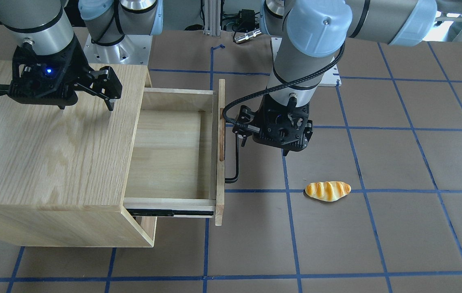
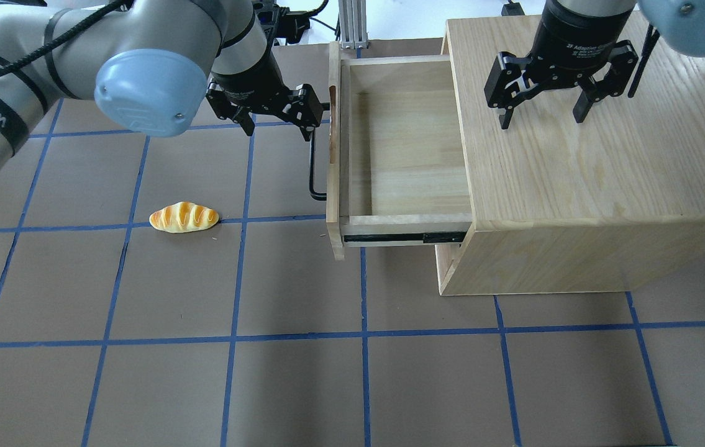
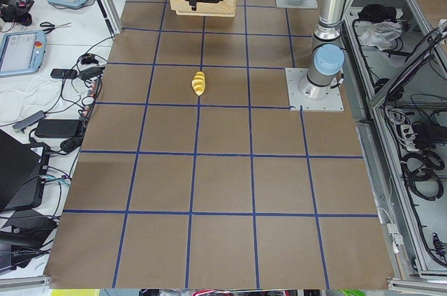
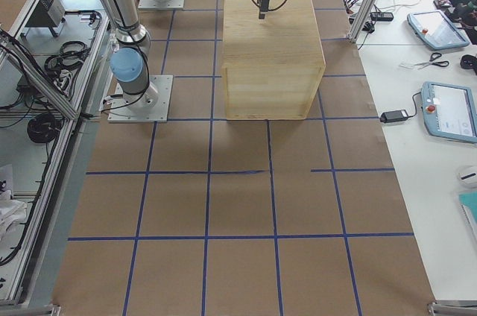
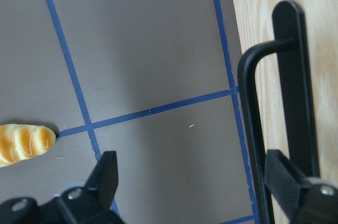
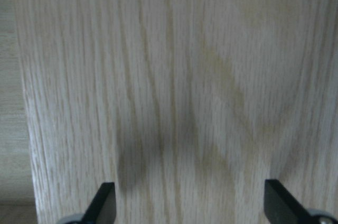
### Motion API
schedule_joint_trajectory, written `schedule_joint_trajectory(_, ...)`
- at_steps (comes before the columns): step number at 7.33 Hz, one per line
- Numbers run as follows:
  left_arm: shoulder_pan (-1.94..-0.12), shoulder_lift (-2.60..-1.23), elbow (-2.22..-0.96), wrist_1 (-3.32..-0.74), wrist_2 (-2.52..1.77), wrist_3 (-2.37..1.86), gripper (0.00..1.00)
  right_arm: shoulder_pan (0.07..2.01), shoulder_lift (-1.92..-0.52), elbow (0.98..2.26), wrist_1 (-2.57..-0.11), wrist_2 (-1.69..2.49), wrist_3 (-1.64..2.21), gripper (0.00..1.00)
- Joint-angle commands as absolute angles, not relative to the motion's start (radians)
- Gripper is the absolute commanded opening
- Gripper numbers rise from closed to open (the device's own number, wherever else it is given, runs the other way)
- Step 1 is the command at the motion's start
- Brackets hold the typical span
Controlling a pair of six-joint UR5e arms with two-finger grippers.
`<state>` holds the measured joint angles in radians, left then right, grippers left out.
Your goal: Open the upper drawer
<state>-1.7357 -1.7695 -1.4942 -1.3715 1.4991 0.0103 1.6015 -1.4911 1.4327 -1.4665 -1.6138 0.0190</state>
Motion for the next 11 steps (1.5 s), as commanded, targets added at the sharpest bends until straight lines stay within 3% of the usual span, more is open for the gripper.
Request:
schedule_joint_trajectory(1,-1.668,-1.708,-1.494,-1.449,1.508,0.008,1.00,1.601,-1.491,1.434,-1.466,-1.614,0.018,1.00)
schedule_joint_trajectory(5,-1.484,-1.599,-1.511,-1.572,1.607,0.021,1.00,1.601,-1.491,1.434,-1.466,-1.614,0.020,1.00)
schedule_joint_trajectory(11,-1.509,-1.571,-1.536,-1.586,1.606,0.018,1.00,1.601,-1.491,1.433,-1.466,-1.614,0.020,1.00)
